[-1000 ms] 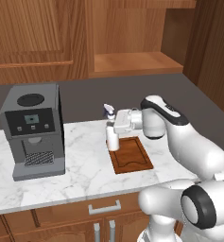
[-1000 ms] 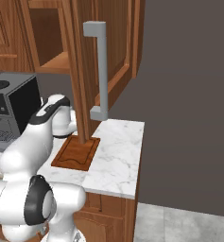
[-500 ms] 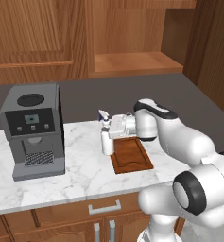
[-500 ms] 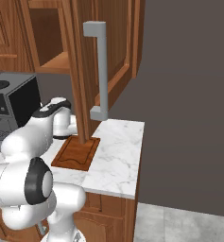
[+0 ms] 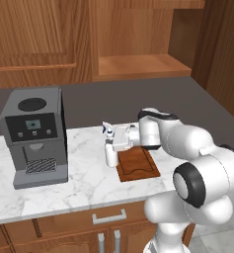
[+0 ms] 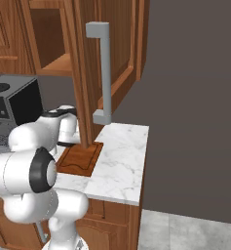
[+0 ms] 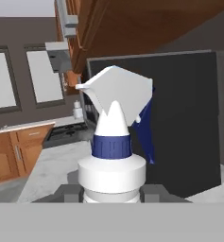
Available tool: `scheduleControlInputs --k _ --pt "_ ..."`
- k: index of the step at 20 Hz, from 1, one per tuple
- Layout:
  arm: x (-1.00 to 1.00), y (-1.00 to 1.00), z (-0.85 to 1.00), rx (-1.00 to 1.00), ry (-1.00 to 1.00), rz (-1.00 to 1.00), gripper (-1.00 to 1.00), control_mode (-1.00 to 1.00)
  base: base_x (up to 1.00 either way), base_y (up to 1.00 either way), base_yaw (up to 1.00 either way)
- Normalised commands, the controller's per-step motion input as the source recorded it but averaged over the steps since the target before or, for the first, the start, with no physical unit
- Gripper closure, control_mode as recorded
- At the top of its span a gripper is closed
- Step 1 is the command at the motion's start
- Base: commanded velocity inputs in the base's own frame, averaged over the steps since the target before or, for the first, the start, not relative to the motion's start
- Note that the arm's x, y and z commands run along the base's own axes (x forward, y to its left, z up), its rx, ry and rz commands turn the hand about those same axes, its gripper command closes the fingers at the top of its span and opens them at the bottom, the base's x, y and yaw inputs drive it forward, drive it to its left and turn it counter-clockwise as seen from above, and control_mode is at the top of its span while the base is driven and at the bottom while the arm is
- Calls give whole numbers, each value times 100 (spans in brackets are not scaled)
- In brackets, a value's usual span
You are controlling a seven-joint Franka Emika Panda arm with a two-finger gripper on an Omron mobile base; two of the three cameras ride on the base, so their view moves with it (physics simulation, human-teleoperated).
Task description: Grab the spray bottle from the cabinet, then place it next to the cutting board for sanitizing. Then grab the dish brush from the countertop next to the sink and place it next to the cutting board.
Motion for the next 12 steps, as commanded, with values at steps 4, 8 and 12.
scheduleControlInputs --k 4,8,12 --pt "6 0 -32 0 0 3 100 -100 0 0 0" --pt "1 1 -31 0 0 2 100 -100 0 0 0" --pt "0 3 -27 0 -1 3 100 -100 0 0 0"
